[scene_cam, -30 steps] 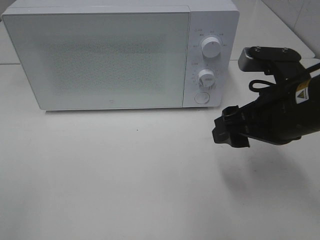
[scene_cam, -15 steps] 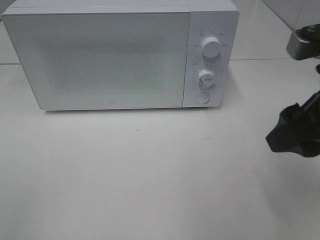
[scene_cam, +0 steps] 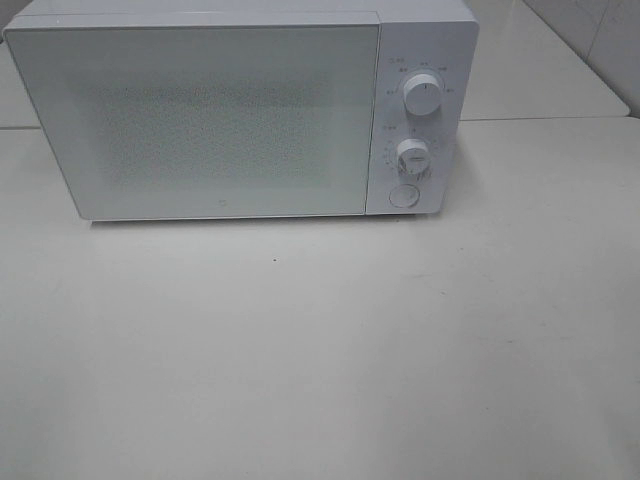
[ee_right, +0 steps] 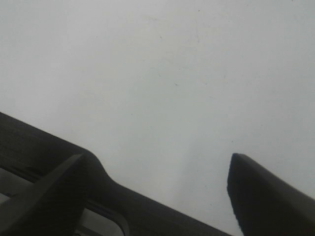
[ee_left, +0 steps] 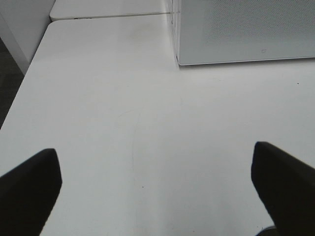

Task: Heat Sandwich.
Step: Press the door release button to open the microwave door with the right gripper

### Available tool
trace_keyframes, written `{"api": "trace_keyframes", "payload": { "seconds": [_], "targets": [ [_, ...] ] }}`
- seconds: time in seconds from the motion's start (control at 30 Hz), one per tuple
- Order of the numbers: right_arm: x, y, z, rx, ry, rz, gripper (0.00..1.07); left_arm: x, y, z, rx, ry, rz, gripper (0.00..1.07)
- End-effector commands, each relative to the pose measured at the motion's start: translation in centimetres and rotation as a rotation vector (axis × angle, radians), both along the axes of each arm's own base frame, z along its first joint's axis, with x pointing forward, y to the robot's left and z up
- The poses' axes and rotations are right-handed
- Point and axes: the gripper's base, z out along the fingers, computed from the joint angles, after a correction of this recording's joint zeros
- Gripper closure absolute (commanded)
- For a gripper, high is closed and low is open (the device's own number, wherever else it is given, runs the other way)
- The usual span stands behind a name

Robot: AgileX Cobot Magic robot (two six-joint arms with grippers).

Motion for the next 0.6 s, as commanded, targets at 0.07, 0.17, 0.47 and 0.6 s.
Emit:
{"api": "trace_keyframes", "payload": {
  "seconds": [0.07,0.17,0.47,0.6],
  "targets": [
    [-2.1,-1.3,0.7,0.011,-0.059,-0.003,0.3,-0.3,0.0,0.0,-0.008,-0.033,-0.001,0.05],
    [-4.2,-2.5,0.2,0.033,-0.106,-0.011,0.29,-0.3,0.0,0.0,-0.008,-0.033,-0.001,0.05],
    [-7.1,-4.3,-2.0,0.069,-0.182,-0.184,0.3,-0.3,0.0,0.0,-0.008,-0.033,-0.001,0.05],
    [-8.0,-4.6,-2.4,0.095,-0.257,-0.26,0.31,-0.3,0.0,0.0,-0.008,-0.033,-0.001,0.05]
  ]
}}
